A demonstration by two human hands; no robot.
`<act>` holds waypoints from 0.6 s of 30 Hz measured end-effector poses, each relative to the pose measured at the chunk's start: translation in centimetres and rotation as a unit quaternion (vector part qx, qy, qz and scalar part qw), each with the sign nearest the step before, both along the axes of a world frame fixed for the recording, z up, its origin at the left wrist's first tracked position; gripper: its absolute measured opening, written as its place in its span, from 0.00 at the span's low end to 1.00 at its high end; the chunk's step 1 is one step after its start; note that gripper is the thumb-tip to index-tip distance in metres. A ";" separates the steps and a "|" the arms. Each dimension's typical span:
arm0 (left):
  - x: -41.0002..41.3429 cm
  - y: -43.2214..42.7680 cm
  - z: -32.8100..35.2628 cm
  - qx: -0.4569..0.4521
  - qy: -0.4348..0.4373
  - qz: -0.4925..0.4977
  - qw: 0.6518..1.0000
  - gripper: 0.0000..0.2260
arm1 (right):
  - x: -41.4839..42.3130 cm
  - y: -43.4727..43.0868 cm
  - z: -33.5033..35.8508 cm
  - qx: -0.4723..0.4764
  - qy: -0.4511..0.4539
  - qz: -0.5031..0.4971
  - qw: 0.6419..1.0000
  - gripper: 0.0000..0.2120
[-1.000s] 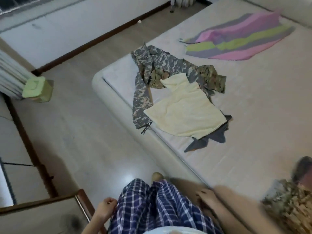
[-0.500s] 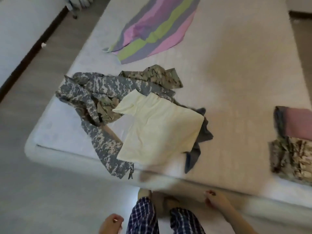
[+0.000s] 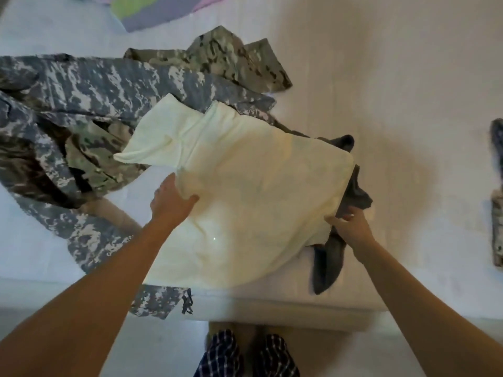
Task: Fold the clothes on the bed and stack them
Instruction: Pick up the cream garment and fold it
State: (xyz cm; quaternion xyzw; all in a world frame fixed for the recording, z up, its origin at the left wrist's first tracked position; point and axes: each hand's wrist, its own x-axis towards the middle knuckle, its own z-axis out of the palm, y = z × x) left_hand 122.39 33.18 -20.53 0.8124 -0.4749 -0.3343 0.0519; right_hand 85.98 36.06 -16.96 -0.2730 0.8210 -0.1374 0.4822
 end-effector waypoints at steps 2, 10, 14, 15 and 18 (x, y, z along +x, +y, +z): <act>-0.2 -0.6 -1.8 0.032 0.029 0.029 0.999 0.38 | 0.3 -0.2 -1.6 -0.018 -0.035 -0.040 0.998 0.36; 0.6 4.6 -2.0 0.081 0.049 0.046 0.994 0.17 | 1.5 1.6 -0.6 -0.053 -0.105 -0.136 0.984 0.04; -3.2 6.7 4.9 -0.038 0.113 0.088 0.989 0.12 | 2.0 4.1 4.2 -0.074 0.122 -0.055 0.988 0.18; -4.9 7.6 7.4 -0.064 0.150 0.077 0.984 0.10 | 3.3 4.7 6.2 -0.090 0.086 -0.025 0.992 0.20; -11.1 10.1 15.0 -0.103 0.223 -0.026 0.969 0.09 | 9.1 5.0 12.9 -0.041 -0.151 0.001 0.988 0.24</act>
